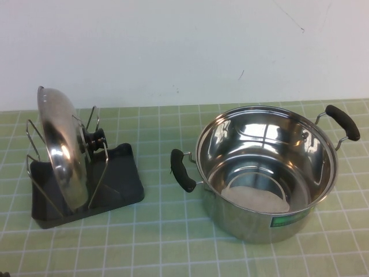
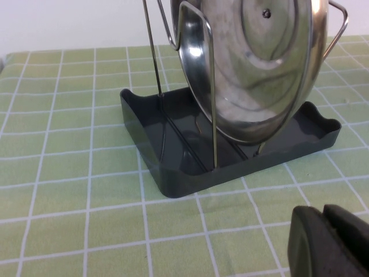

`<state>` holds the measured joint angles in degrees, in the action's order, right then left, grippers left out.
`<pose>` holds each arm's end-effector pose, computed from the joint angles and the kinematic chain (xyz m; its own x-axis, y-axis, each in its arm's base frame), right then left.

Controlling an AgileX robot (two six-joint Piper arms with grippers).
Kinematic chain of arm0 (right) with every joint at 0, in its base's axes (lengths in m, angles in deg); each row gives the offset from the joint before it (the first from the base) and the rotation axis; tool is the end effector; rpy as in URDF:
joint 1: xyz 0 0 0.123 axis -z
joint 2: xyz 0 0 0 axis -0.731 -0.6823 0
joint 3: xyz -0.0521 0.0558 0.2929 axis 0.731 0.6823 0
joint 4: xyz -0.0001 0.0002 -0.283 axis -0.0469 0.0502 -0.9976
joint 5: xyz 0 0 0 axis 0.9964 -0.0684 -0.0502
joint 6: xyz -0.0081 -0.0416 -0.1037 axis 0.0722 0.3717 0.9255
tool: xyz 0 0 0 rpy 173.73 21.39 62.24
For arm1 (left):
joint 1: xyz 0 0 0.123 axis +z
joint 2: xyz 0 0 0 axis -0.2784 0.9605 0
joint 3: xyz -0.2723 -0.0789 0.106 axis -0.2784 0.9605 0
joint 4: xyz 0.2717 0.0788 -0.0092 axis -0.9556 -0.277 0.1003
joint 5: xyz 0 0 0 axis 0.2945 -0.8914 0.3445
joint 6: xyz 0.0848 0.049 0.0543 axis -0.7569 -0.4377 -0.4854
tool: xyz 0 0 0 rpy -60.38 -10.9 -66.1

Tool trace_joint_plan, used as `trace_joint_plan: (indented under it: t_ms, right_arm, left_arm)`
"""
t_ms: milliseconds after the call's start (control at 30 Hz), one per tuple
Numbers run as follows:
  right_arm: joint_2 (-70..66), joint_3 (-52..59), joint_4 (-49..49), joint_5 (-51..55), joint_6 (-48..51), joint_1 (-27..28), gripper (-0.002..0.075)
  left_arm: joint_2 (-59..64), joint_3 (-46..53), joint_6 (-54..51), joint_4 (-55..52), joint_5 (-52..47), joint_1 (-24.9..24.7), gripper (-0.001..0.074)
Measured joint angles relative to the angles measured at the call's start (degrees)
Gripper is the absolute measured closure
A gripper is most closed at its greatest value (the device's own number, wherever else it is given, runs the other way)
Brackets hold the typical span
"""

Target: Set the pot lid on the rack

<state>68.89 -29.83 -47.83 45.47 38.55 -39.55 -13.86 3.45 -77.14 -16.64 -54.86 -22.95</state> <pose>0.0859 -0.0117 0.1692 -0.2986 -0.2407 -0.9235 0.0533 0.9619 -0.2680 0.0875 -0.0125 0.1750 -0.2341 -0.0703 -0.9697 0.1142 0.9885 -0.0992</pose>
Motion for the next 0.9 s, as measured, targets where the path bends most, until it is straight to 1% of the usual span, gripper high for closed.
trace_joint_plan:
  t_ms: [133, 233, 333, 467, 900]
  right_arm:
    - [0.0, 0.0, -0.3, 0.0, 1.4, -0.5, 0.0727]
    - [0.0, 0.0, -2.2, -0.1, 1.5, -2.8, 0.0727]
    - [0.0, 0.0, -4.4, -0.2, -0.9, -4.5, 0.0727]
    - [0.0, 0.0, -5.7, -0.2, -3.5, -4.8, 0.0727]
    - [0.0, 0.1, -6.1, -0.4, -4.0, -4.8, 0.0727]
  left_arm:
    - [0.0, 0.0, 0.0, 0.0, 0.0, 0.0, 0.0736]
    - [0.0, 0.0, 0.0, 0.0, 0.0, 0.0, 0.0736]
    - [0.0, 0.0, 0.0, 0.0, 0.0, 0.0, 0.0736]
    - [-0.1, 0.0, 0.0, 0.0, 0.0, 0.0, 0.0736]
    - [-0.1, 0.0, 0.0, 0.0, 0.0, 0.0, 0.0736]
